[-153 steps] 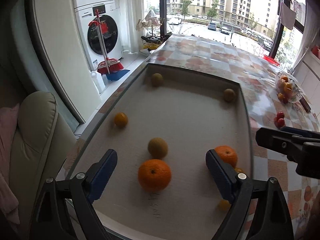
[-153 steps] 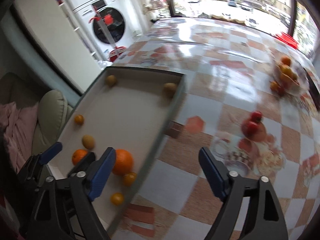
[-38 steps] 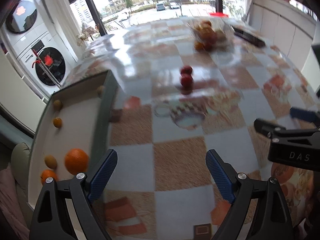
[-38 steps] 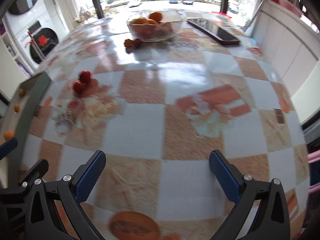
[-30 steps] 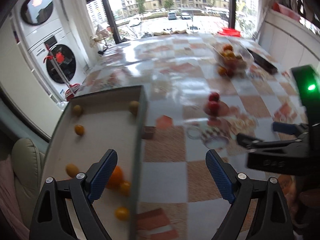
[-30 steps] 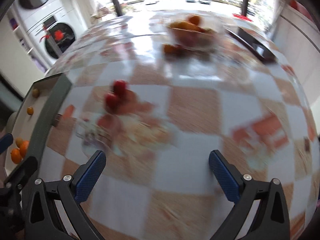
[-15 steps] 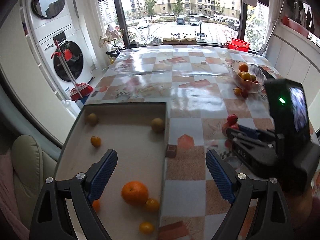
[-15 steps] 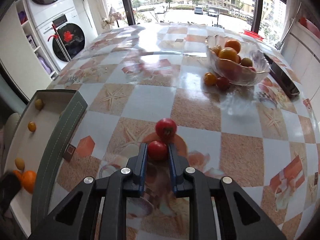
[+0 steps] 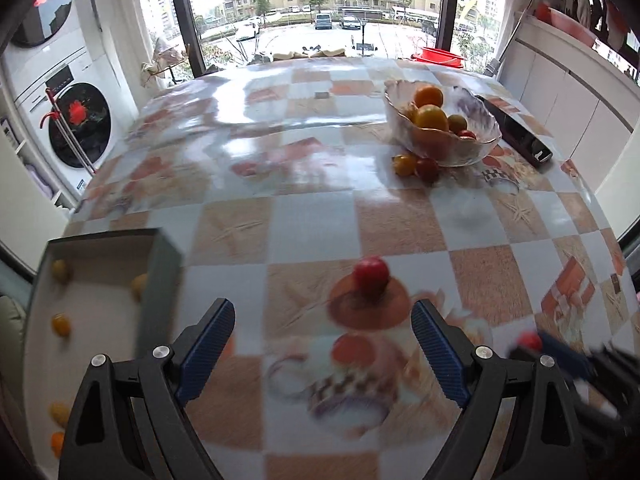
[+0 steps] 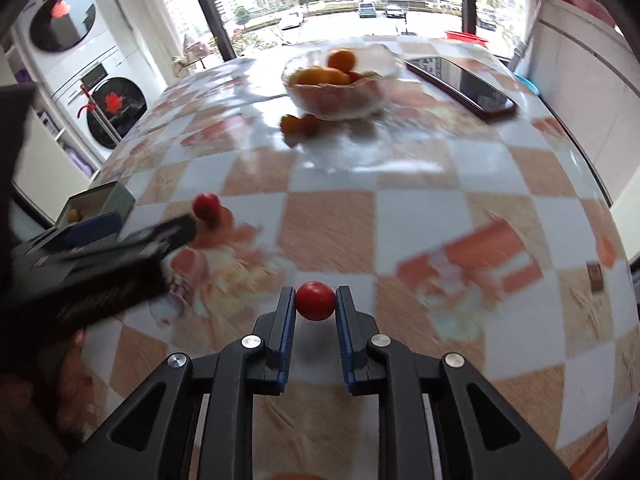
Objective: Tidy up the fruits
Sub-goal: 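Grasp a red apple with the right gripper while the left grasps the other apple, then lift the red apple with the right gripper and hold it above the table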
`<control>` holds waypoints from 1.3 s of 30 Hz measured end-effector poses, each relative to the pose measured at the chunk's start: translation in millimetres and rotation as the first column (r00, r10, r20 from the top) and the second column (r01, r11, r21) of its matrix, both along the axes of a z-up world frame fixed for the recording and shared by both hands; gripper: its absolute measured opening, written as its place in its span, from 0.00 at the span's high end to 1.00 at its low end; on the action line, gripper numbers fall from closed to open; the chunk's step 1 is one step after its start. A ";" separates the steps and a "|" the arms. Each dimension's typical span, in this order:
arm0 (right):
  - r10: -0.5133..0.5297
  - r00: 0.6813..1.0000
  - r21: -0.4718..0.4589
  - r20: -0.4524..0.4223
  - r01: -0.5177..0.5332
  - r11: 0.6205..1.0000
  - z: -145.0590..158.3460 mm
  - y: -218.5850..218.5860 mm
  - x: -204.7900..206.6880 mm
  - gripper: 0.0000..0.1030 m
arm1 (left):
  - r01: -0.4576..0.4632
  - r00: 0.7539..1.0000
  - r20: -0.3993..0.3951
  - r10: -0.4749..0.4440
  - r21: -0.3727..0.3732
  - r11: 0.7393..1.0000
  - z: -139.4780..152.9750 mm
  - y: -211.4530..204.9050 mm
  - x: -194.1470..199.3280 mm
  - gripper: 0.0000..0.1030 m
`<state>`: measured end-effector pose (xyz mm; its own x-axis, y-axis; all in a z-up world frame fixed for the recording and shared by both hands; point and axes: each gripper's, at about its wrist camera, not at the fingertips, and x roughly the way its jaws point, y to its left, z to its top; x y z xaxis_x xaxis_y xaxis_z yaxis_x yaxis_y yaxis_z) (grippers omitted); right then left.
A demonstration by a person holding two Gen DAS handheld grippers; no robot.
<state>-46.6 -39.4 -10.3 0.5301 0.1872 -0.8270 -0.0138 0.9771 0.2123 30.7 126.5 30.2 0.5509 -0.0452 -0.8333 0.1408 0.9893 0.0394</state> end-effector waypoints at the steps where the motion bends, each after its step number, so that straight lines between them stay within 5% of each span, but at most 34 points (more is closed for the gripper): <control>1: -0.005 1.000 0.008 -0.005 0.005 1.000 -1.0 -4.7 -2.6 0.79 | -0.001 1.000 0.002 0.001 0.005 1.000 -3.3 -4.2 4.1 0.12; 6: -0.010 1.000 0.016 -0.004 0.010 1.000 -2.9 -13.7 -11.0 0.79 | -0.012 1.000 -0.003 0.012 0.019 1.000 -15.5 -14.1 18.5 0.14; 8: -0.008 1.000 0.020 -0.003 0.008 1.000 -2.5 -13.5 -11.4 0.79 | -0.012 1.000 -0.013 0.013 0.023 1.000 -19.7 -16.1 20.8 0.29; 10: -0.006 1.000 0.016 0.000 0.006 1.000 -3.2 -14.1 -12.9 0.79 | -0.020 1.000 -0.007 0.020 0.003 1.000 -19.4 -13.9 20.2 0.32; 17: -0.007 1.000 0.003 0.002 0.007 1.000 -3.7 -11.7 -13.8 0.79 | 0.026 1.000 0.001 -0.026 -0.019 0.999 -18.6 -22.7 13.8 0.66; 39: -0.030 0.999 -0.060 0.020 0.031 0.998 -4.5 -8.9 -34.3 0.79 | -0.022 1.000 -0.007 0.022 -0.019 1.000 -17.9 2.0 -29.3 0.66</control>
